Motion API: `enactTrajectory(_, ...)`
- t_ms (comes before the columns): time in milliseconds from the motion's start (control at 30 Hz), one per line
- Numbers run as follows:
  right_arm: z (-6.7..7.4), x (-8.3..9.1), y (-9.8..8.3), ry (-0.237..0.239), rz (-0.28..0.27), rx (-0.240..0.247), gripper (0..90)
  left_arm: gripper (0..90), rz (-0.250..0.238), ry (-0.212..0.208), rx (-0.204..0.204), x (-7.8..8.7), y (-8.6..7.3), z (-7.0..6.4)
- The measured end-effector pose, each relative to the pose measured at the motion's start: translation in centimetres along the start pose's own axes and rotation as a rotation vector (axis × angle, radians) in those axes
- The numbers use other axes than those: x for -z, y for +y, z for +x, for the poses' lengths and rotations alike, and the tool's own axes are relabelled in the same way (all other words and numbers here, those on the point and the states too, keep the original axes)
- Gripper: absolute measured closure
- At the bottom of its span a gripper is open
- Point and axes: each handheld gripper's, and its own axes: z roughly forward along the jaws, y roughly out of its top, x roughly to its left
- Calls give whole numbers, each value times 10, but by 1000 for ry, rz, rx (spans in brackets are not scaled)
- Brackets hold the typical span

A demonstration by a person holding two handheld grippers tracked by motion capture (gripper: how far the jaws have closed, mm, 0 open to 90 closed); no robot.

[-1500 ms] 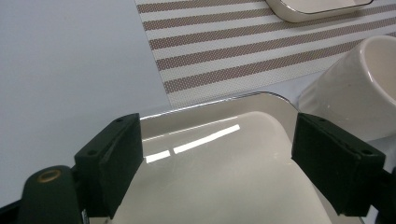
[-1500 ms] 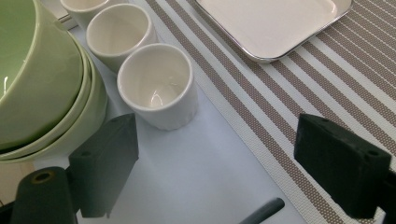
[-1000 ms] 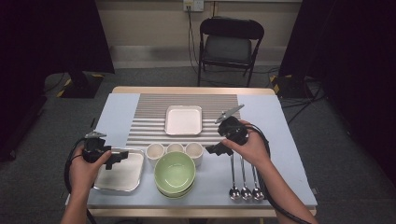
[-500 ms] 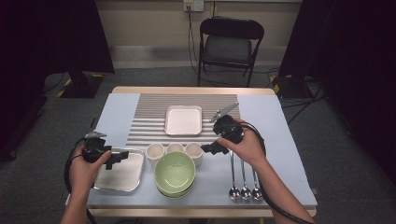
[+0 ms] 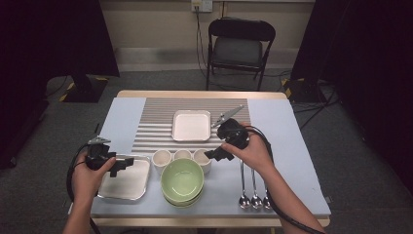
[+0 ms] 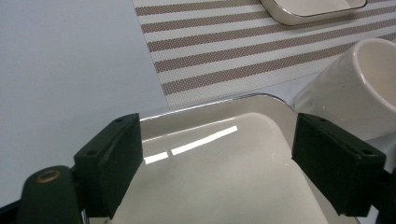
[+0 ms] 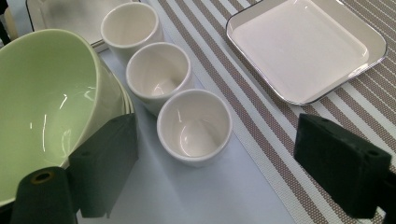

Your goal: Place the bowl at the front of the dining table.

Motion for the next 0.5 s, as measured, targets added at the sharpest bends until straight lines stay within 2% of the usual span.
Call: enactTrajectory(500, 7, -7, 7, 19, 3, 16, 130, 160, -1, 0, 1, 1, 0, 1)
